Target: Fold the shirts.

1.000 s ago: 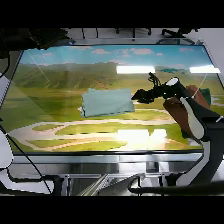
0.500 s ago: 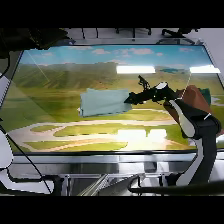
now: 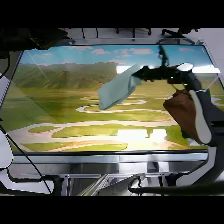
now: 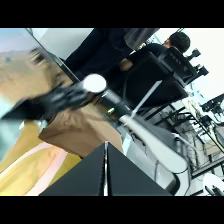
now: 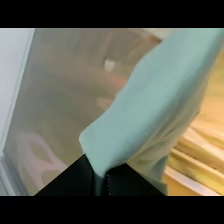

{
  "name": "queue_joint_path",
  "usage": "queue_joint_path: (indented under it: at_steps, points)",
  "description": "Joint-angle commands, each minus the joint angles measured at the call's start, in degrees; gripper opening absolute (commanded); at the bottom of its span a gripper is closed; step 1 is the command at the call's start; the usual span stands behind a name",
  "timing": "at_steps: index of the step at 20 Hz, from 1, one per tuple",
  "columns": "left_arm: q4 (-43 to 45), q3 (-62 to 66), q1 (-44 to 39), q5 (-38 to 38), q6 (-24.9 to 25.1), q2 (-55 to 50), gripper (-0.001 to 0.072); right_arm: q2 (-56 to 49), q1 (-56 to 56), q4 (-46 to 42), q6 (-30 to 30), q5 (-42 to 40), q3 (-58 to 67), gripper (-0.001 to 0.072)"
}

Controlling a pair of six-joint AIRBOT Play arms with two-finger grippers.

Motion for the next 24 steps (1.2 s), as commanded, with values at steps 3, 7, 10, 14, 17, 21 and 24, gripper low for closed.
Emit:
queue_joint_path:
  at_steps: [3,7,10,14,17,21,24]
  points:
    - [0.0,0.0,0.0,-1.8,-0.5,0.0,0.0015,13.1,-16.2,-4.4,12.4,0.9,0.9,0.0019]
    - [0.0,0.0,-0.1,-3.0,-0.5,0.0,0.0015,23.9,-27.3,-20.2,25.6,6.0,0.9,0.0018]
    - [0.0,0.0,-0.9,-3.9,-0.4,0.0,0.0015,30.6,-33.0,-31.0,32.8,13.7,0.1,0.0017]
    - [0.1,0.0,-2.9,-4.1,-0.2,0.0,0.0015,40.4,-34.1,-48.4,43.2,22.5,-10.0,0.0017]
    - [0.1,0.0,-4.7,-4.4,-0.2,0.0,0.0015,49.4,-34.4,-59.8,53.5,22.9,-22.8,0.0019]
    - [0.1,0.0,-6.5,-5.4,0.4,0.0,0.0015,55.1,-36.0,-65.3,53.9,22.9,-36.9,0.0022]
    - [0.1,0.0,-7.1,-6.8,0.4,0.0,0.0015,54.2,-36.0,-67.8,53.5,22.0,-41.6,0.0028]
